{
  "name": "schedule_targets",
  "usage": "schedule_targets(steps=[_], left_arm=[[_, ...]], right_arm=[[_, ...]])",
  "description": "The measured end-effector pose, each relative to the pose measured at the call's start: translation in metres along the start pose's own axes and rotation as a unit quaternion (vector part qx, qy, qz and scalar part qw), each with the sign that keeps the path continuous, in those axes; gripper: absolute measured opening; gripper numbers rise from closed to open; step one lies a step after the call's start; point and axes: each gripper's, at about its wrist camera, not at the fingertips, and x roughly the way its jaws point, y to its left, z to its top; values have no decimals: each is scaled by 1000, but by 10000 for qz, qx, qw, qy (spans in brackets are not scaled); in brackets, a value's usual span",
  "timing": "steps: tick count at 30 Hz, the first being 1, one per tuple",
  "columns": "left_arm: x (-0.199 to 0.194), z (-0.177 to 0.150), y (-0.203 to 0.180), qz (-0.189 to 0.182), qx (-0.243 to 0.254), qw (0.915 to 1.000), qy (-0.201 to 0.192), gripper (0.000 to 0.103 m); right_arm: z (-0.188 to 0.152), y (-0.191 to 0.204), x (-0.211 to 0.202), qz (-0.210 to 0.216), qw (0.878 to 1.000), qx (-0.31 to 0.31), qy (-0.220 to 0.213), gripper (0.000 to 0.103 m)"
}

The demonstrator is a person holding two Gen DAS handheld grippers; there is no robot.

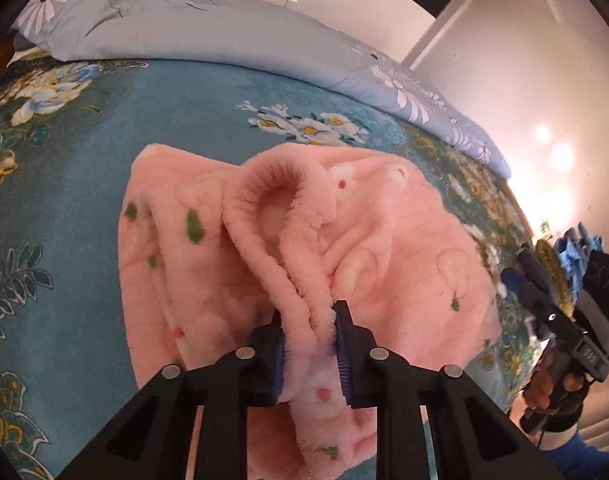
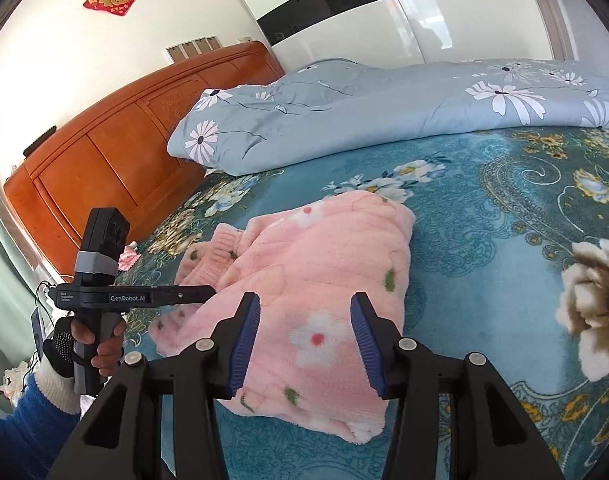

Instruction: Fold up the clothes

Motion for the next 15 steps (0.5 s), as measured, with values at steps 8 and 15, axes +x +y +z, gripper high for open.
schedule_targets(steps=[8,15], left_arm=[[-55,3,49,-476,-616,9948,-660,17],[-20,-29,112,-614,-1600,9843,-427,21]], right_arm=[[4,3,-8,-13,10000,-52,-72,49],[-4,8,17,-57,9995,-78,317,49]])
